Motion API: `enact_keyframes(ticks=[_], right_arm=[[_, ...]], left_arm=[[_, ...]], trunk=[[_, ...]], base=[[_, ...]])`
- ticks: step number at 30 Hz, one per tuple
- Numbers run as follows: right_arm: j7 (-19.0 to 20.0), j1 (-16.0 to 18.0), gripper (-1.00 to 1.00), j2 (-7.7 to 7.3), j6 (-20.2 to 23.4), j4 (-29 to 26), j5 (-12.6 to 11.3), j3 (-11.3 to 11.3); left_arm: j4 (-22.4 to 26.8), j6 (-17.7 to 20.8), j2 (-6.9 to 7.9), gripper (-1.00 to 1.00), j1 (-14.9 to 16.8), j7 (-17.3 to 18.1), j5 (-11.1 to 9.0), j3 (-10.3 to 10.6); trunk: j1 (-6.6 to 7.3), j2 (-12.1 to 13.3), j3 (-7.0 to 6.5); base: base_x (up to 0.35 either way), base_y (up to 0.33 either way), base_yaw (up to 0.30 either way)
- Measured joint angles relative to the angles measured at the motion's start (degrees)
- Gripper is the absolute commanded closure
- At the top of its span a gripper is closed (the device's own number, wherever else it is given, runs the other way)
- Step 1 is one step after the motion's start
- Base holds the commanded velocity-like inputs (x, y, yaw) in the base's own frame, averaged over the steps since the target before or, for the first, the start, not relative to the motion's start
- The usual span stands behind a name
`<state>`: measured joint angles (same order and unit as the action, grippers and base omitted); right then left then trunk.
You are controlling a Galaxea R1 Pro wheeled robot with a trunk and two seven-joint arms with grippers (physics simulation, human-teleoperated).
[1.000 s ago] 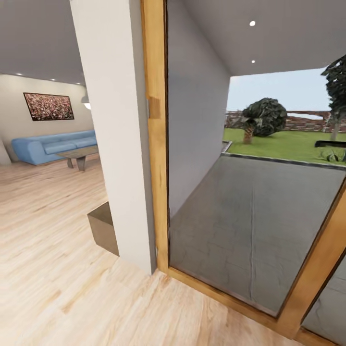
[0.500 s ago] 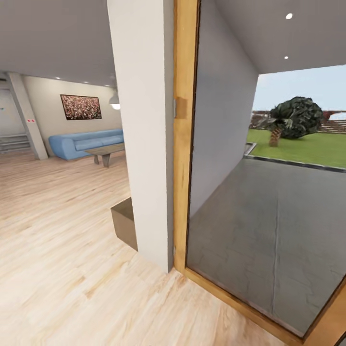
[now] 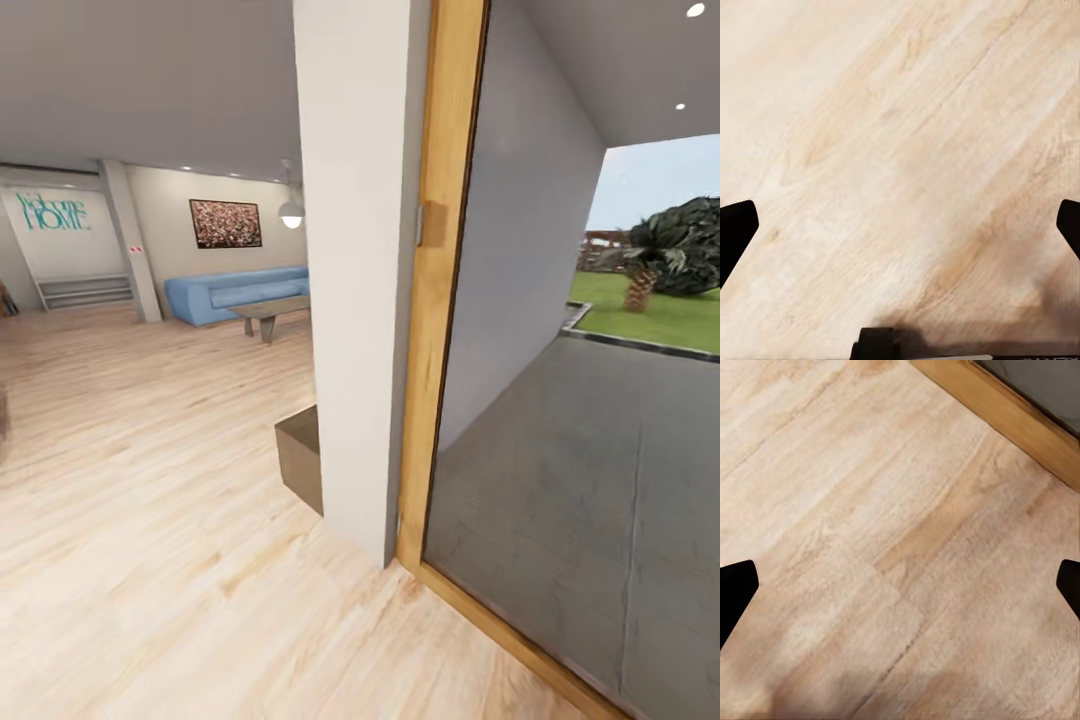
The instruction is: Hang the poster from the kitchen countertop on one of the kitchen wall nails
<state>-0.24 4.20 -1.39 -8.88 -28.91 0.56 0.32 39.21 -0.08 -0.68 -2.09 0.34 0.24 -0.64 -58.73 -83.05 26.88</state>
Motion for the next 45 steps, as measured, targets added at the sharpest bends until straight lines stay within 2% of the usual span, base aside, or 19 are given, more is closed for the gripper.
enact_keyframes(ticks=[45], right_arm=[[0.09, -0.02, -1.00, -0.02, -0.02, 0.22, 0.03, 0.02]], left_arm=[[0.00, 0.00, 0.00, -1.00, 0.00, -0.02, 0.00, -0.08]], trunk=[[0.00, 0.00, 0.10]], base=[[0.000, 0.000, 0.282]])
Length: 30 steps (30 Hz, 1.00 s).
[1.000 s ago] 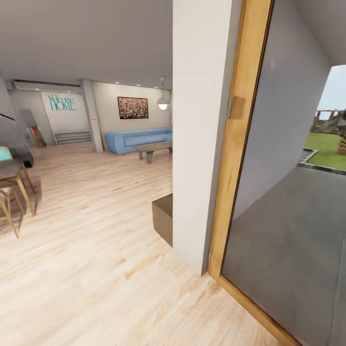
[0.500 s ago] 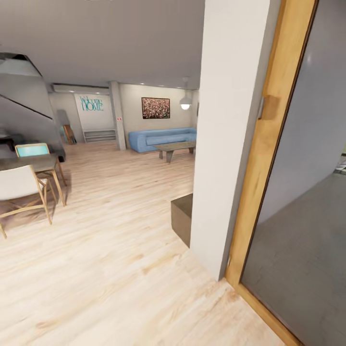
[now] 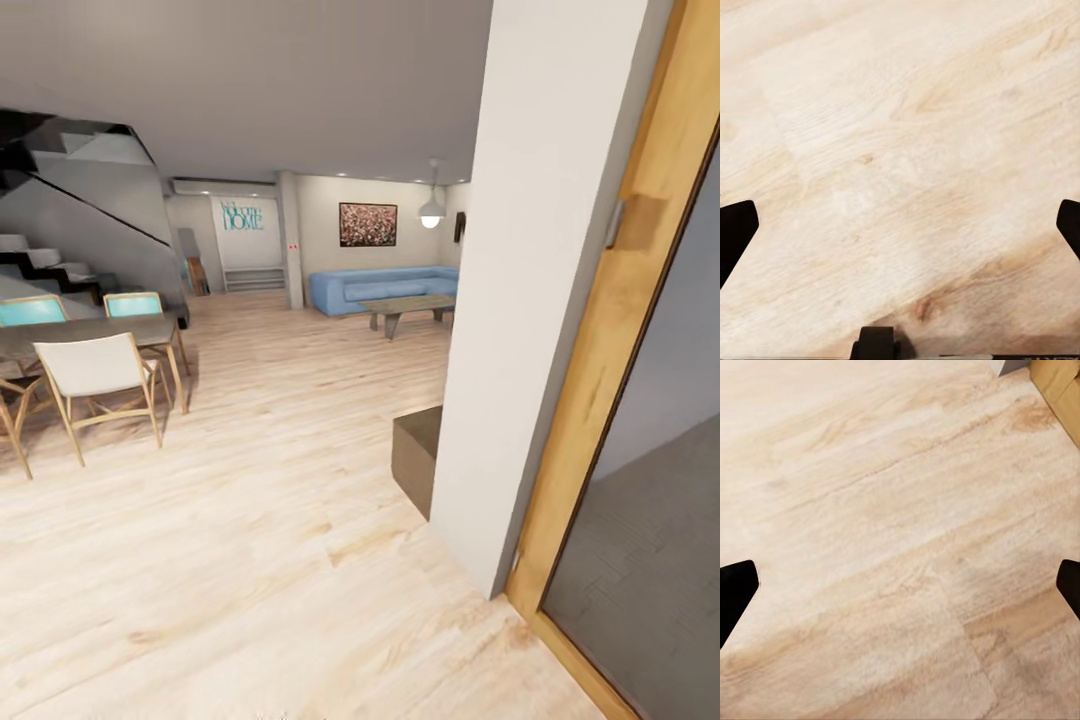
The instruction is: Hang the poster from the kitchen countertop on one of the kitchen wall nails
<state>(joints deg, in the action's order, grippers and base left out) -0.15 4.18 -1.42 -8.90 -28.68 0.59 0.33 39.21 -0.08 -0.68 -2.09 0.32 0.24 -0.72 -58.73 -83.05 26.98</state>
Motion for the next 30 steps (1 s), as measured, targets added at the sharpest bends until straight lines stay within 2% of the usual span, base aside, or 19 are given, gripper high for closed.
enact_keyframes(ticks=[6, 10, 24, 27, 30], right_arm=[[0.05, -0.13, -1.00, -0.05, -0.48, 0.00, -0.02, -0.01], [-0.09, -0.16, -1.00, -0.01, -0.67, -0.01, -0.03, -0.02], [-0.25, -0.16, -1.00, 0.10, -0.71, 0.02, 0.05, 0.06], [-0.25, -0.16, -1.00, 0.11, -0.70, 0.41, 0.05, 0.08], [-0.25, -0.16, -1.00, 0.11, -0.73, 1.50, 0.04, 0.08]], left_arm=[[0.00, 0.00, 0.00, -1.00, 0.00, 0.00, 0.00, 0.00], [-0.01, 0.00, 0.00, -1.00, 0.00, 0.00, 0.00, 0.00], [0.00, 0.00, 0.07, -1.00, 0.00, -0.02, -0.08, -0.08], [0.00, -0.01, 0.10, -1.00, 0.00, -0.05, -0.11, -0.58], [0.00, -0.05, 0.11, -1.00, 0.00, -0.04, -0.13, -2.12]], trunk=[[0.00, 0.00, 0.07], [0.00, 0.00, 0.18], [0.00, 0.00, 0.64], [0.00, 0.00, 0.74], [0.00, 0.00, 0.84]], base=[[0.000, 0.000, 0.043], [0.000, -0.160, 0.223], [0.000, -0.008, 0.258], [0.000, 0.000, 0.260], [0.000, 0.000, 0.260]])
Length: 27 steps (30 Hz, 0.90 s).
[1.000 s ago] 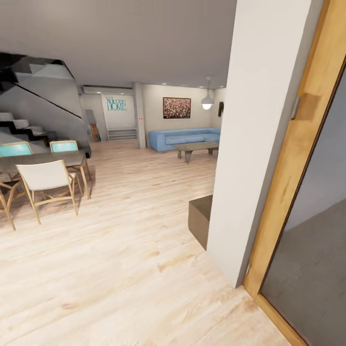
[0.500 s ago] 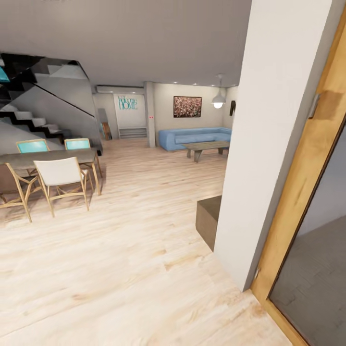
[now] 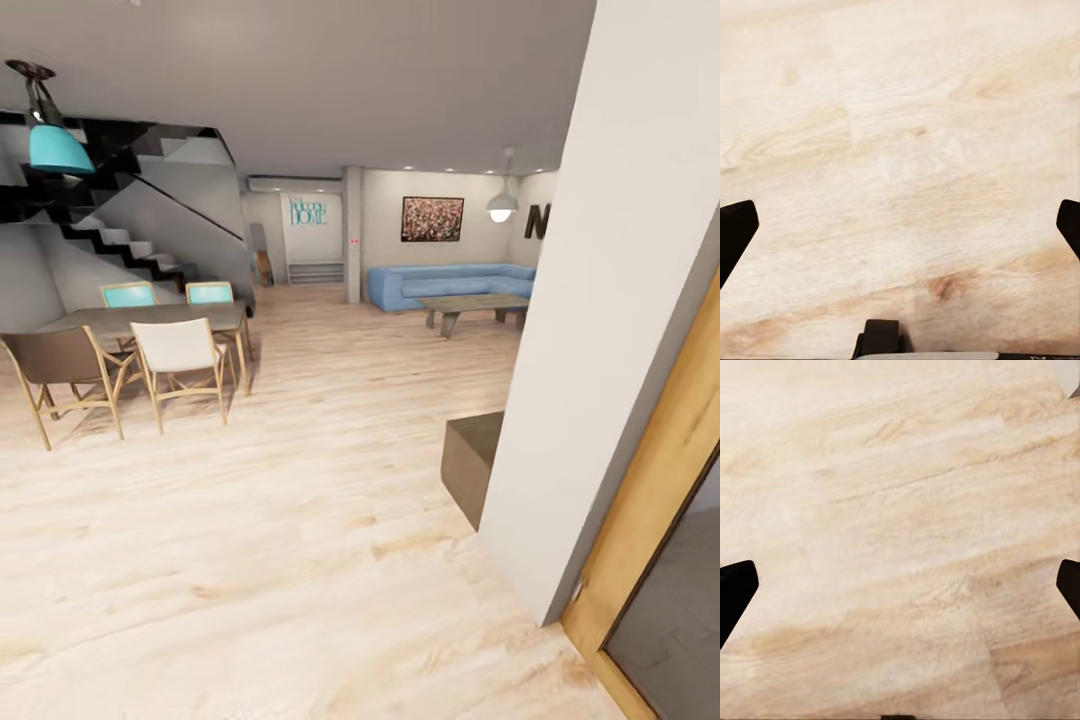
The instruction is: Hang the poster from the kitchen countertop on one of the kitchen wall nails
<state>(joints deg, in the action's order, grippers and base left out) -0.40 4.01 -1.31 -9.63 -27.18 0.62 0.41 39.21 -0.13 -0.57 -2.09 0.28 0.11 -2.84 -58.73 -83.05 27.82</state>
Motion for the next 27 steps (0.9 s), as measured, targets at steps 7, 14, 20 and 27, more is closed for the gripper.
enact_keyframes(ticks=[7, 14, 20, 27], right_arm=[[0.00, 0.00, -1.00, 0.08, -0.04, 1.84, -0.06, -0.02], [0.00, 0.01, -1.00, 0.73, 0.04, 2.02, -0.06, -0.02], [0.00, 0.04, -1.00, 0.87, 0.05, 2.09, -0.06, -0.02], [0.03, 0.04, -1.00, 0.94, 0.05, 2.10, -0.06, -0.02]], left_arm=[[0.04, -0.03, -0.06, -1.00, -0.01, 0.26, -0.03, -7.45], [0.00, -0.03, -0.08, -1.00, -0.01, 0.25, -0.04, -7.96], [0.00, -0.03, -0.08, -1.00, -0.01, 0.21, -0.04, -7.98], [0.00, -0.02, -0.08, -1.00, -0.01, 0.20, -0.05, -7.98]], trunk=[[0.00, 0.00, 0.23], [0.00, 0.00, 0.45], [0.00, 0.00, 0.70], [0.00, 0.00, 0.99]], base=[[0.000, 0.000, 0.261], [0.000, 0.000, 0.261], [0.000, 0.000, 0.261], [0.000, -0.010, 0.259]])
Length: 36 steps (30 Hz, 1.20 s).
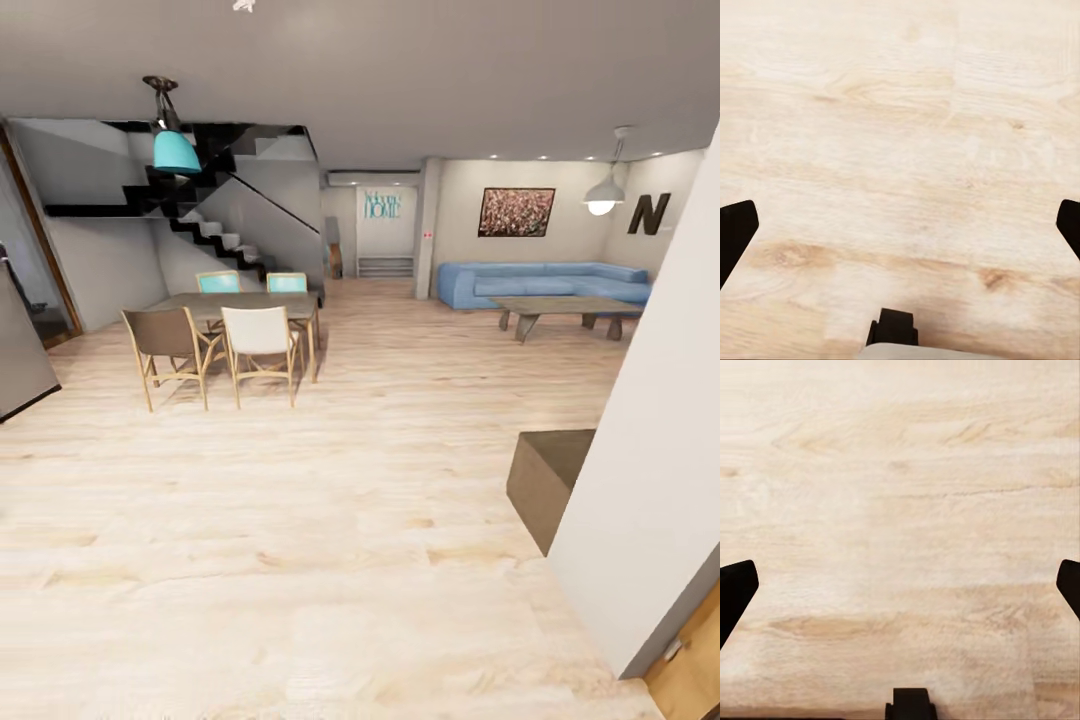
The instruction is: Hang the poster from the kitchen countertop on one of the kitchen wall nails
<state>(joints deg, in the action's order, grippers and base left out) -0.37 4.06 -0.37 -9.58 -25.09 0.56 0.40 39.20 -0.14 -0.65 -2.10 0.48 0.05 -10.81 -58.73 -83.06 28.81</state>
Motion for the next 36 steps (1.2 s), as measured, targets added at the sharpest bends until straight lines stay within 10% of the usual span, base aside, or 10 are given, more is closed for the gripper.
enact_keyframes(ticks=[36], right_arm=[[-3.07, -0.03, -1.00, -0.03, -0.24, 1.92, -0.06, 4.04]], left_arm=[[-0.01, 0.06, 0.00, -1.00, 0.01, -0.13, -0.05, -0.08]], trunk=[[0.00, 0.00, 0.31]], base=[[0.000, -0.088, 0.178]])
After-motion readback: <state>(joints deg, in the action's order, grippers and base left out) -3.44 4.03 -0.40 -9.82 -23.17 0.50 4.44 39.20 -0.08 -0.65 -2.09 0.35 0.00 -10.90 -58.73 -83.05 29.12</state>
